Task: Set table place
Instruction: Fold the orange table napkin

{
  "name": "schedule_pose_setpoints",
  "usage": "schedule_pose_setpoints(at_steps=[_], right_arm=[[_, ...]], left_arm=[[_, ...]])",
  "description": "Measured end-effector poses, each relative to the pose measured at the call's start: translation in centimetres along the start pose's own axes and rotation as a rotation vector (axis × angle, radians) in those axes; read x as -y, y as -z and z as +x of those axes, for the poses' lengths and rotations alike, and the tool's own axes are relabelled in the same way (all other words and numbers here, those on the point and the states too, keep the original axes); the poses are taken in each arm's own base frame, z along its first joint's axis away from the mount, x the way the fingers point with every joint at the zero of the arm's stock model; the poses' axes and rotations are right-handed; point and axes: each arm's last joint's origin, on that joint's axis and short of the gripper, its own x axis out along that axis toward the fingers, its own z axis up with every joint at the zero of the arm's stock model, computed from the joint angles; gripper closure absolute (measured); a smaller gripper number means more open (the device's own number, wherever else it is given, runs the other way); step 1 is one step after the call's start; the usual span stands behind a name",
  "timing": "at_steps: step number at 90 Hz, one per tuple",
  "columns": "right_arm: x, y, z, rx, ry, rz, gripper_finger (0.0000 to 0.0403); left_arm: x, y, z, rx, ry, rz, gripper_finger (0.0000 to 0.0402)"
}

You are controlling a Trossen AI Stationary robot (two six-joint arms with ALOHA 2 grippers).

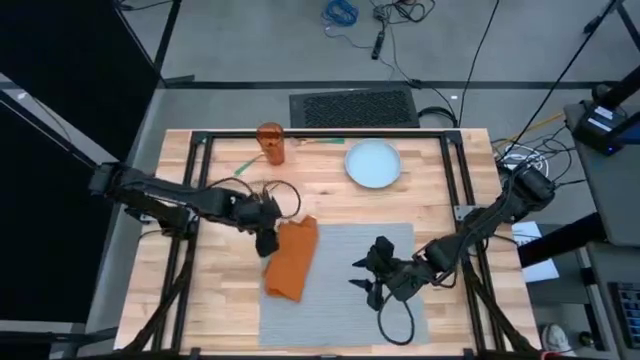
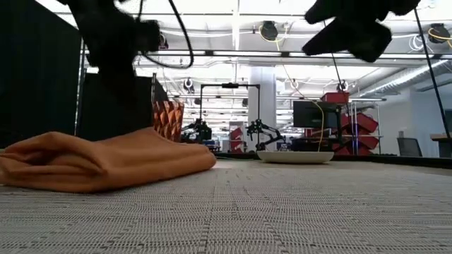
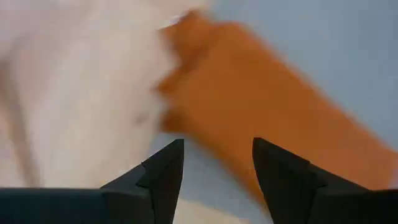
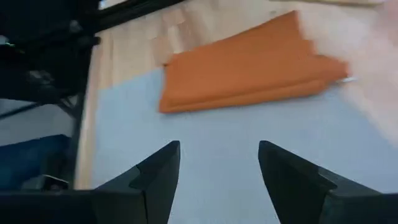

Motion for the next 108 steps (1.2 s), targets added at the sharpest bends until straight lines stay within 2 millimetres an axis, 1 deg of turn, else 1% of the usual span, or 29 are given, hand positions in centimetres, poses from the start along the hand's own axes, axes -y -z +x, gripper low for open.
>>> schedule_pose_setpoints(at_steps=[8,15,20,24,36,51,61,69,82,90,100,108], right_arm=[[0.0,0.0,1.8,-0.004,-0.060,0.028,0.0200],[0.7,-0.1,3.0,0.000,-0.046,0.053,0.0200],[1.6,-0.5,3.6,0.011,-0.005,0.078,0.0200],[2.1,-0.8,3.9,0.030,0.030,0.099,0.0200],[3.0,-1.7,4.3,0.090,0.105,0.111,0.0200],[4.2,-3.0,4.9,0.100,0.149,0.142,0.0200],[5.1,-3.5,5.3,0.102,0.167,0.196,0.0200],[5.9,-3.8,5.6,0.085,0.181,0.203,0.0200],[7.3,-3.7,6.0,0.028,0.239,0.130,0.0200],[8.0,-3.8,6.1,0.006,0.267,0.120,0.0200],[8.4,-4.1,6.2,0.007,0.279,0.108,0.0200],[8.6,-4.1,6.2,-0.004,0.280,0.099,0.0200]], left_arm=[[0.8,0.5,-0.1,-0.013,0.024,-0.004,0.0225],[1.3,1.3,0.3,-0.073,0.013,-0.023,0.0225],[1.5,2.0,0.6,-0.123,-0.039,-0.021,0.0225],[1.6,2.8,0.9,-0.160,-0.099,-0.002,0.0225],[2.5,4.5,1.8,-0.195,-0.257,0.094,0.0225],[3.6,5.1,2.7,-0.110,-0.343,0.170,0.0225],[4.5,4.9,2.8,-0.019,-0.315,0.192,0.0225],[5.0,5.0,2.7,0.005,-0.291,0.220,0.0225],[5.5,5.5,2.5,0.003,-0.282,0.260,0.0226],[5.7,5.7,2.5,-0.001,-0.273,0.261,0.0226],[6.2,5.7,2.6,-0.035,-0.181,0.234,0.0226],[6.9,5.7,2.6,-0.036,-0.085,0.204,0.0226]])
